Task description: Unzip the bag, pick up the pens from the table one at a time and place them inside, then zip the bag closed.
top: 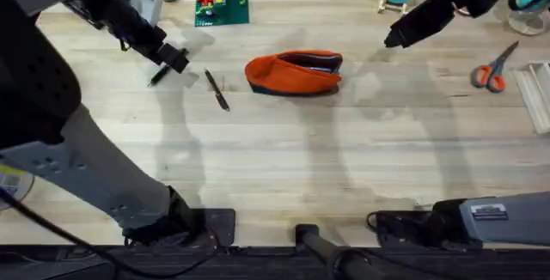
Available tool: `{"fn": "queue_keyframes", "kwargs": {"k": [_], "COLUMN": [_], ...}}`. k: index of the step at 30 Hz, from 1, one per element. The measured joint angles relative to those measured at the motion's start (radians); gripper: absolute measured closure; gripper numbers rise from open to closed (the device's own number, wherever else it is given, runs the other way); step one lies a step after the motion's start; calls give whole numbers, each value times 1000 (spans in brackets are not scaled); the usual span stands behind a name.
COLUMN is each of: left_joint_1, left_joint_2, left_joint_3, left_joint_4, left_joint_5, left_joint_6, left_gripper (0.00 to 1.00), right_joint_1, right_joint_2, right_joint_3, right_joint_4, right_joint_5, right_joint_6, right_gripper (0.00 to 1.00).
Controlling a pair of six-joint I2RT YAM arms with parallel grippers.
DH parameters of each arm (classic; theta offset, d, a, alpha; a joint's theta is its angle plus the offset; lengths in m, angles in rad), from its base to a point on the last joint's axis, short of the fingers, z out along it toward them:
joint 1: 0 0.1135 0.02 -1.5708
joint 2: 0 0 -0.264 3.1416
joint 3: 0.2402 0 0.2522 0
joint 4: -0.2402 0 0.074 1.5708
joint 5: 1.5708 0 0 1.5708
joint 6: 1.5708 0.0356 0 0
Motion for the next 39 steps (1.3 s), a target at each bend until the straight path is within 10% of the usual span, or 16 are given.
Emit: {"fn": "queue_keyframes", "kwargs": {"k": [9, 12, 15, 19, 39], "left_joint_1": [4, 4, 5, 6, 8], "left_joint_2": [55, 57, 58, 60, 60], "left_joint_3": [0, 0, 0, 0, 0], "left_joint_4": [10, 7, 4, 12, 15], "left_joint_5": [-6, -4, -1, -3, 9], "left_joint_6": [2, 6, 5, 10, -21], "left_gripper": [121, 422, 504, 938, 958], "right_joint_1": [0, 0, 0, 0, 0], "right_joint_2": [0, 0, 0, 0, 0], "right_joint_3": [0, 0, 0, 0, 0], "right_joint_4": [0, 0, 0, 0, 0], "right_joint_5": [0, 0, 0, 0, 0], "right_joint_6": [0, 0, 0, 0, 0], "right_gripper": [6, 5, 5, 5, 5]}}
